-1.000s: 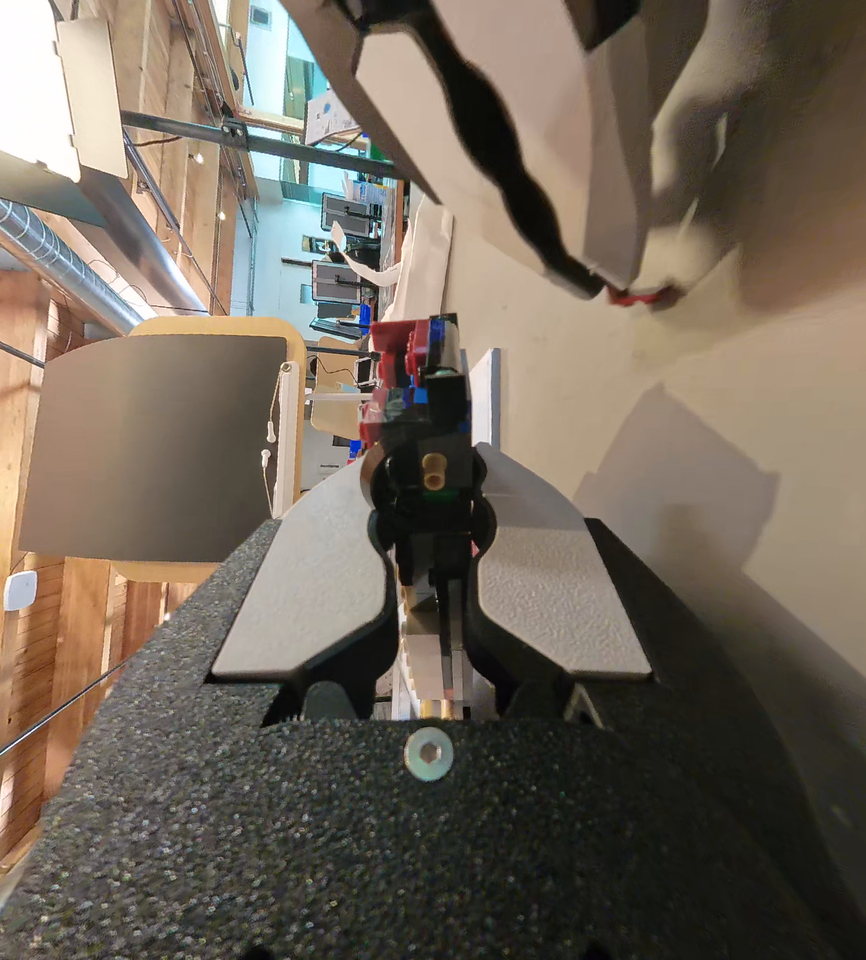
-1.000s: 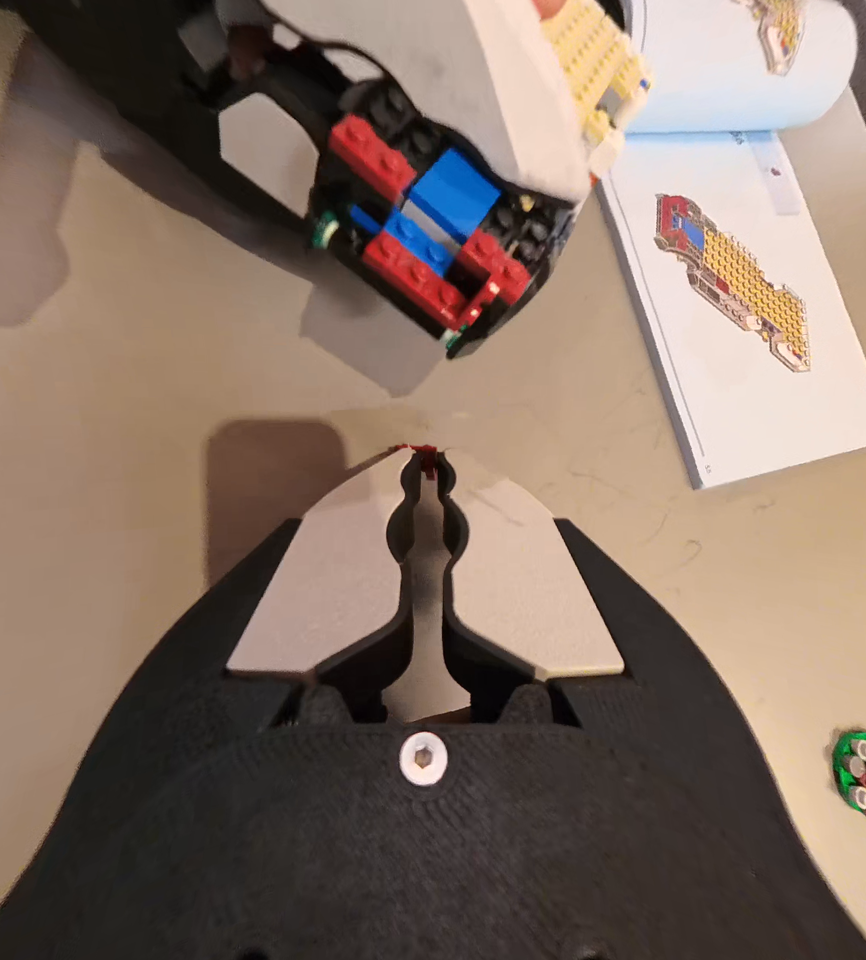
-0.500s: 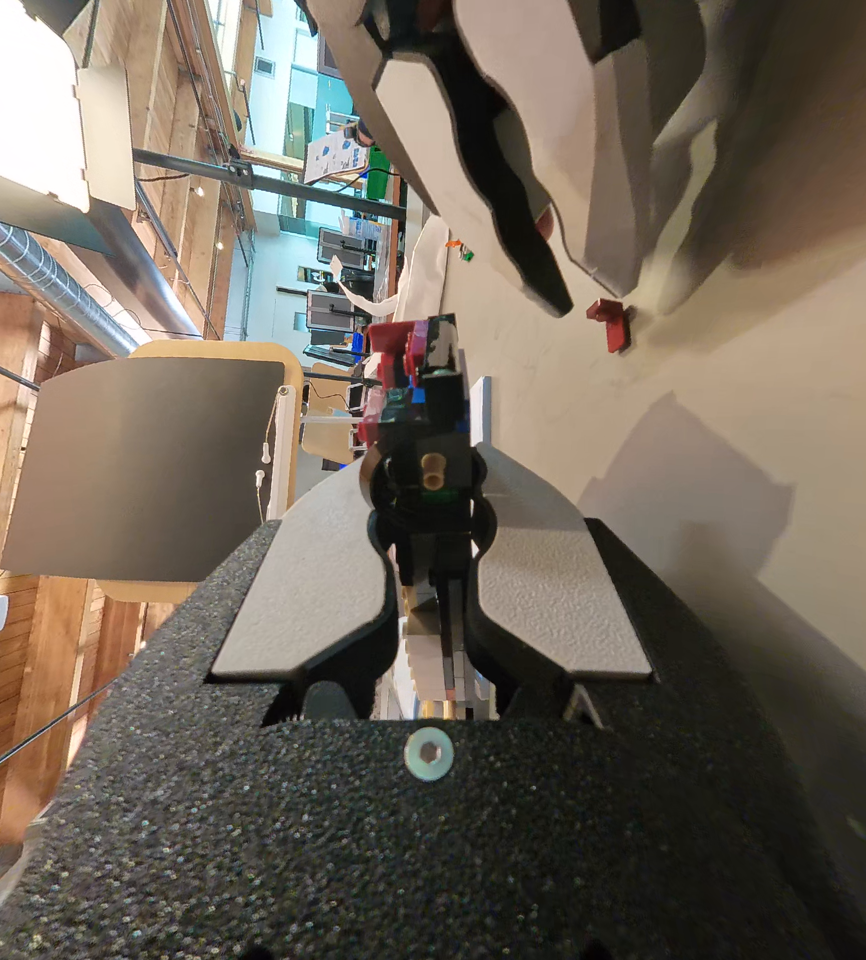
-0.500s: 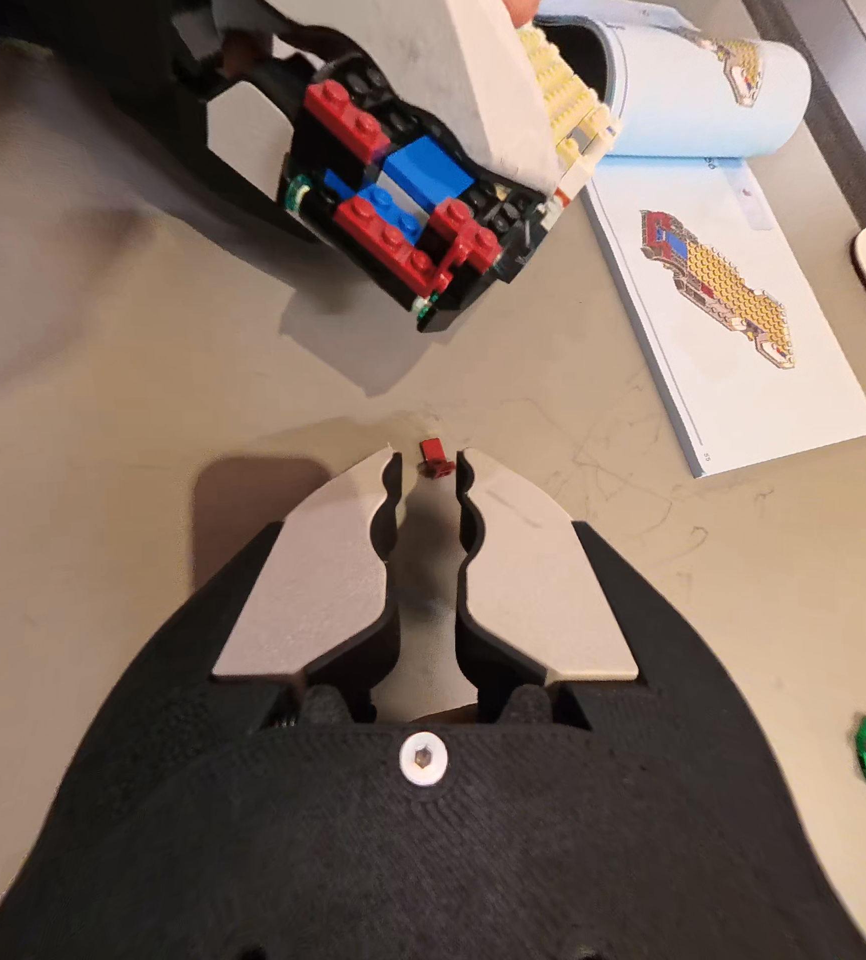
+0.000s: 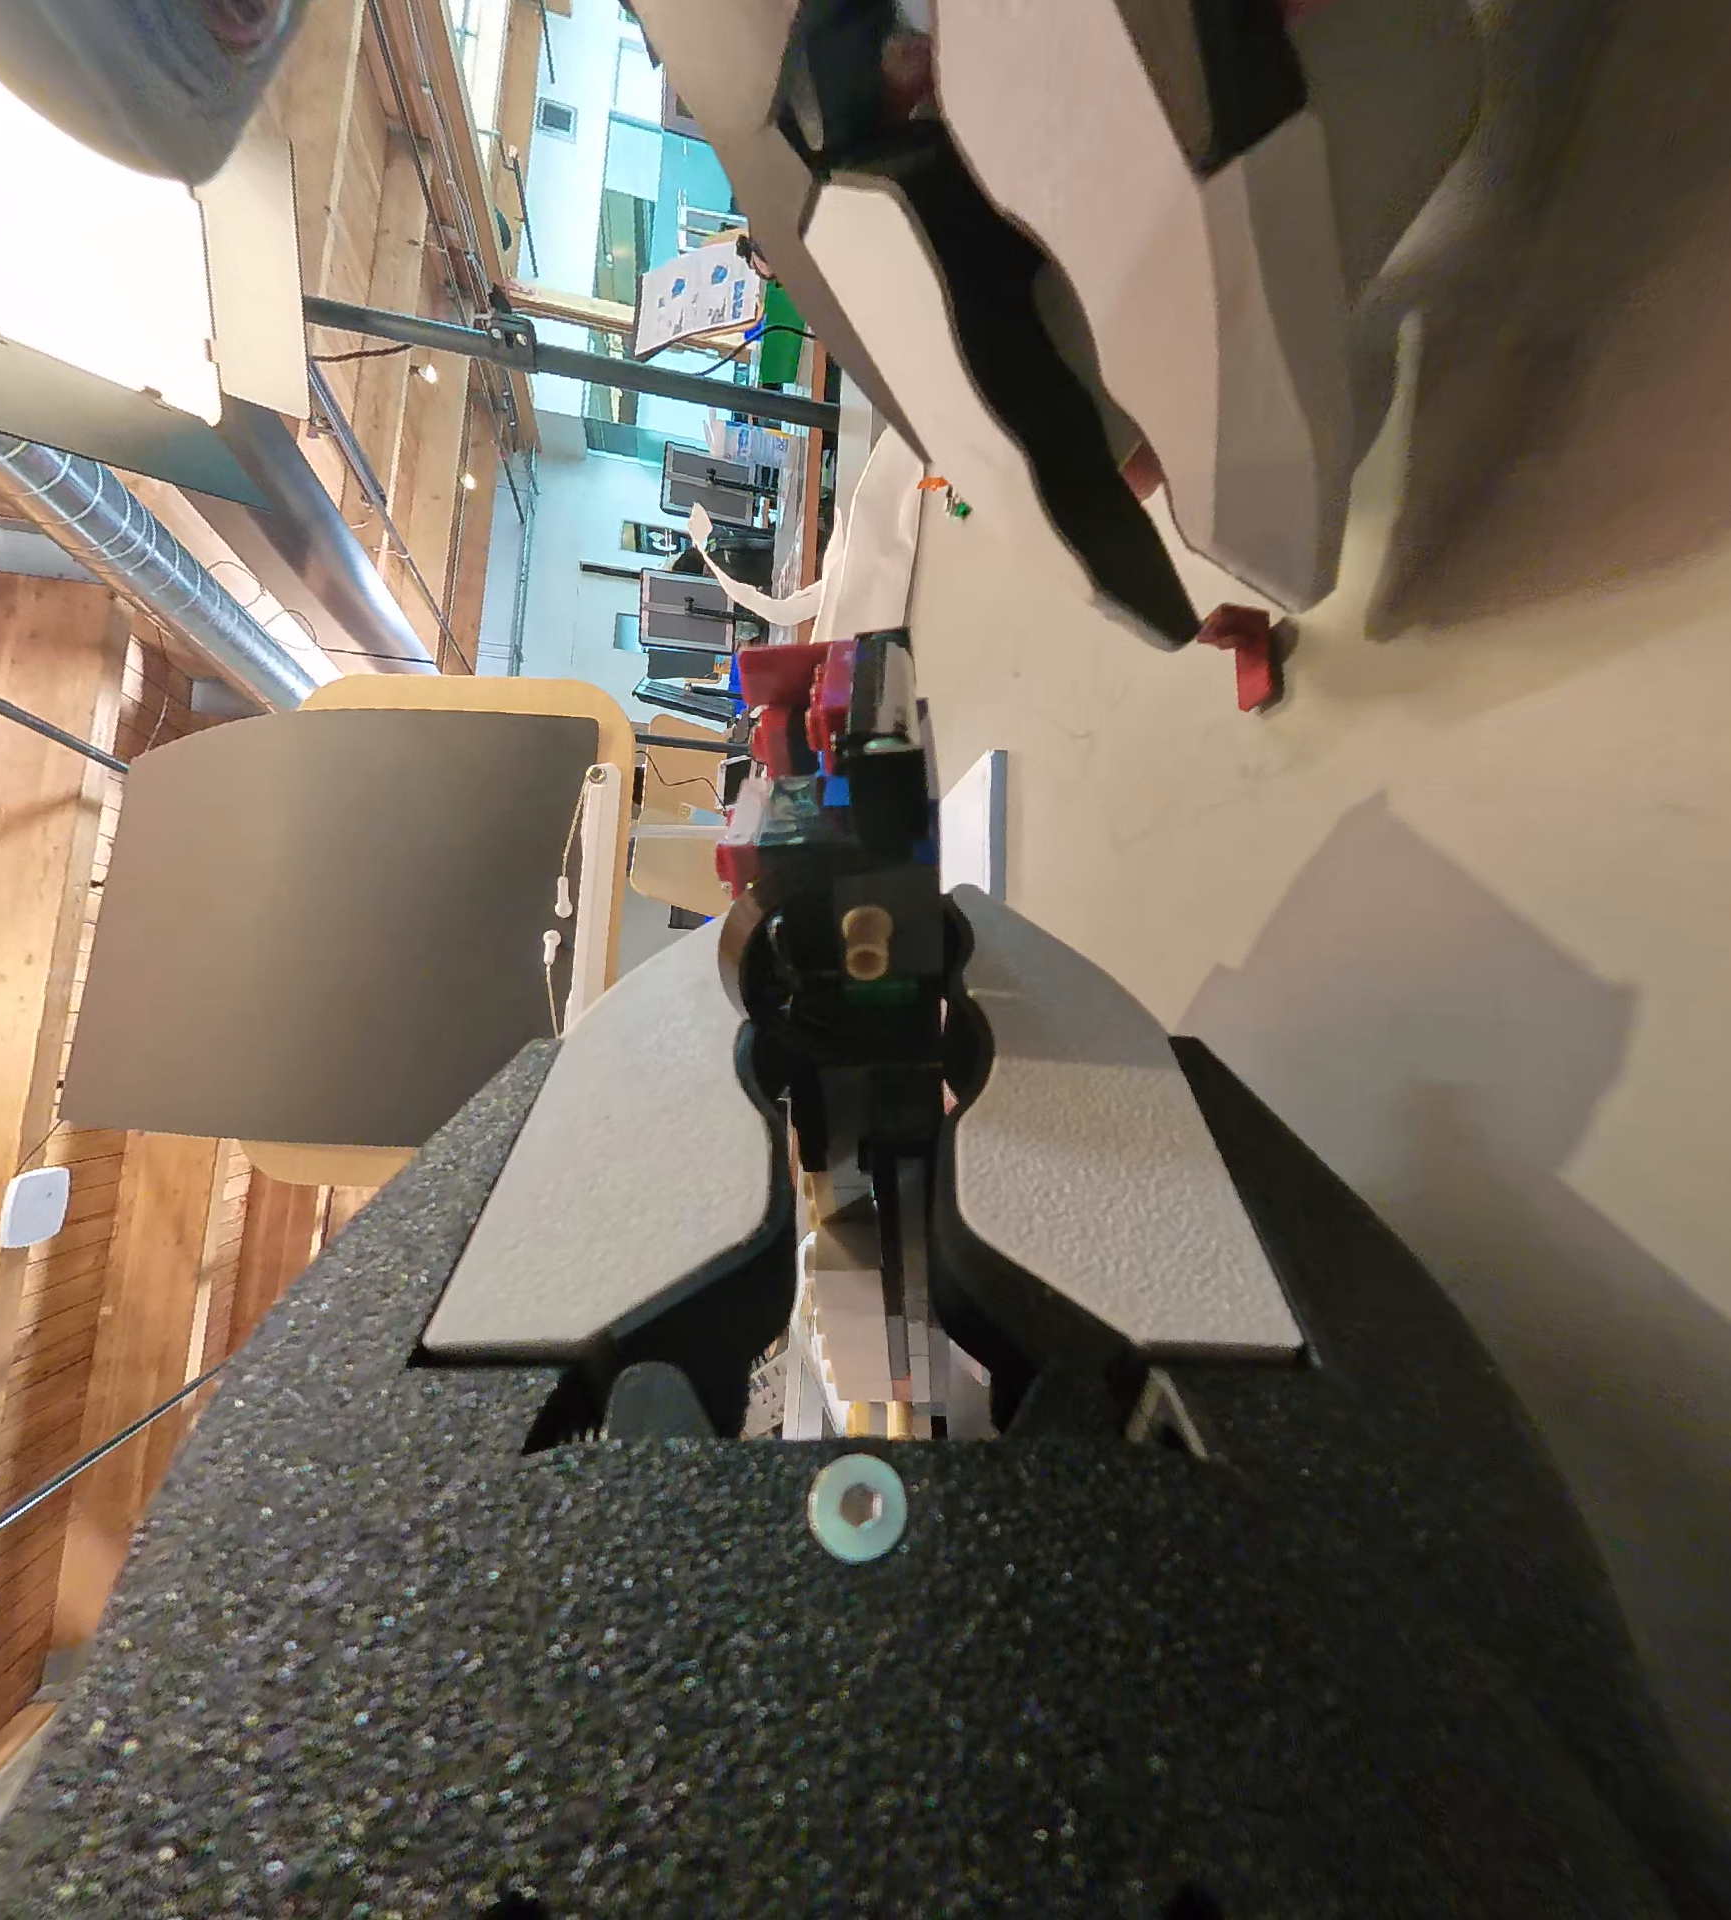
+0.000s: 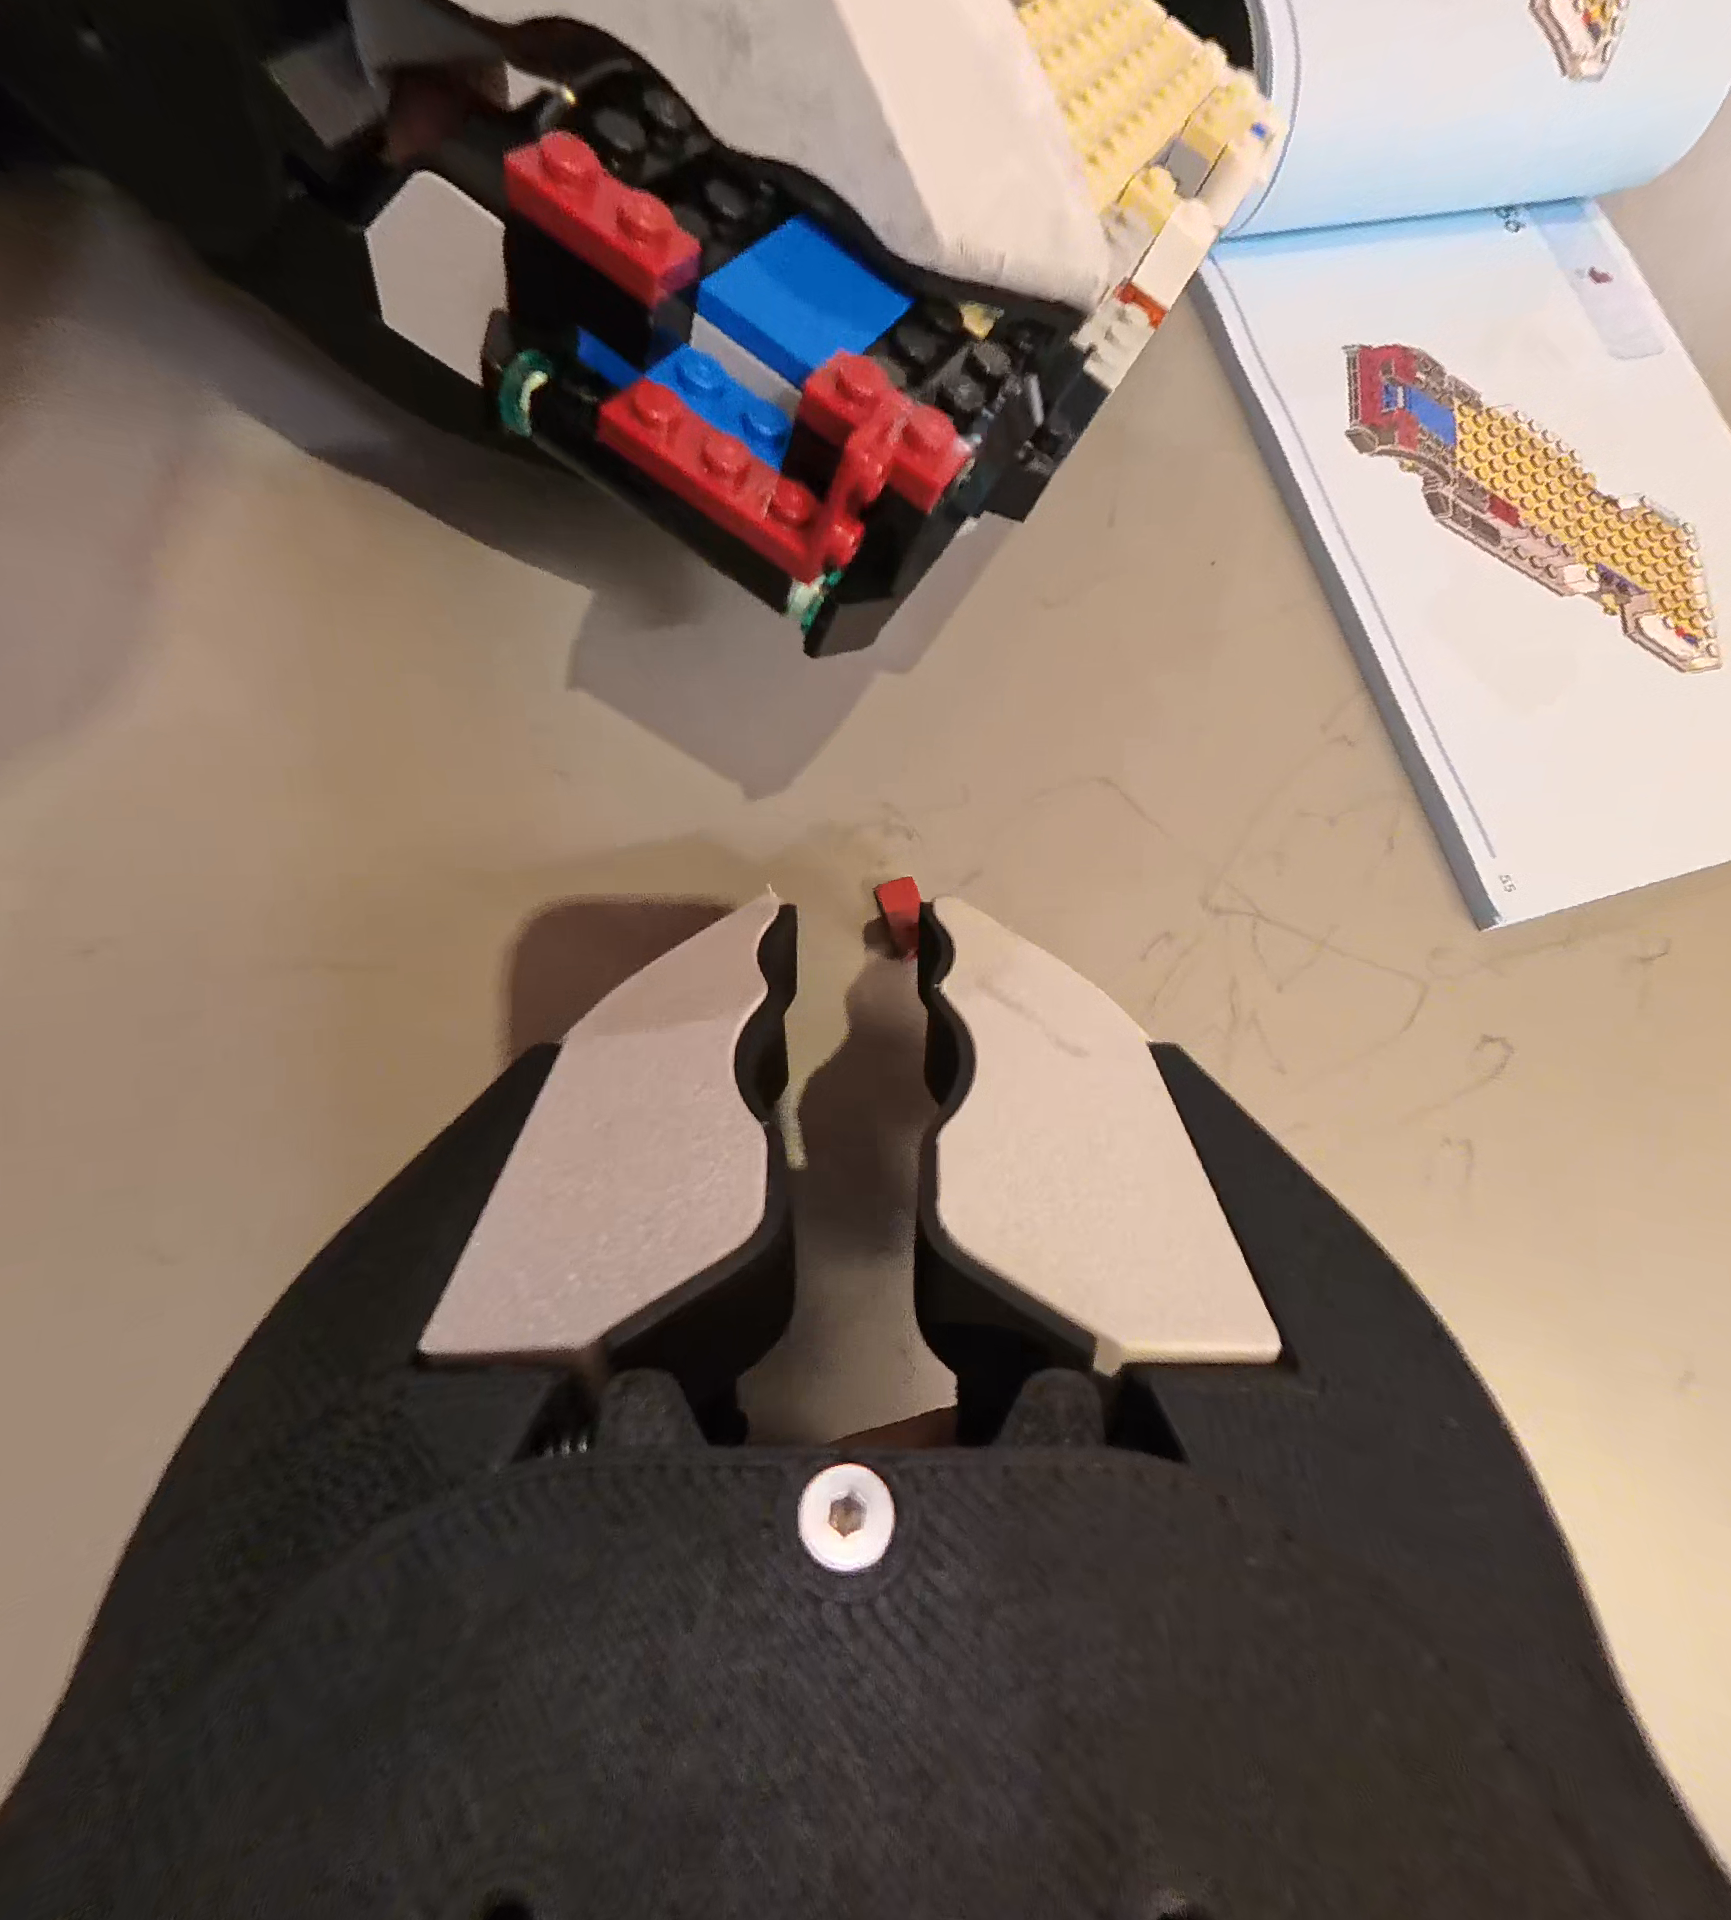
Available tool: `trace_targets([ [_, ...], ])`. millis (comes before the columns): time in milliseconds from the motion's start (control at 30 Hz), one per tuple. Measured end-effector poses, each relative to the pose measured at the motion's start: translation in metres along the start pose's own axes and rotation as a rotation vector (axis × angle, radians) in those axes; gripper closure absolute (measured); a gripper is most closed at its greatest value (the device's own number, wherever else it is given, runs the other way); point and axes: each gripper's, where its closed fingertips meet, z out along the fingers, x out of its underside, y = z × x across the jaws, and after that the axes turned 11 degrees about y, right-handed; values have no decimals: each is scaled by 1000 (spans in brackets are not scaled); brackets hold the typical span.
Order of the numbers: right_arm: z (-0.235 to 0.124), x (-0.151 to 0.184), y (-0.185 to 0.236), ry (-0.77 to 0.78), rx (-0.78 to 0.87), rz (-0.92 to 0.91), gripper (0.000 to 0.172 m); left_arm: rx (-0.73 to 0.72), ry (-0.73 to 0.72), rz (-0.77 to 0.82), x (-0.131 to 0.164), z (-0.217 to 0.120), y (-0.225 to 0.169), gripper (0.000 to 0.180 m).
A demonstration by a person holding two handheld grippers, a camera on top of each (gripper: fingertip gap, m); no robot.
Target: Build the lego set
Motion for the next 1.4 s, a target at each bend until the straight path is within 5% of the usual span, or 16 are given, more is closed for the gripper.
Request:
trace_targets([
  [800, 2, 9, 19, 78, -17, -127, 154, 42, -8, -36, -1, 5, -4, 154],
  [1133, -1, -1, 2, 33, -75, 205, 149, 35, -11, -38, -3, 4, 0, 154],
  [1400, 3, 3, -3, 65, -33, 244, 150, 33, -12, -45, -4, 4, 2, 154],
])
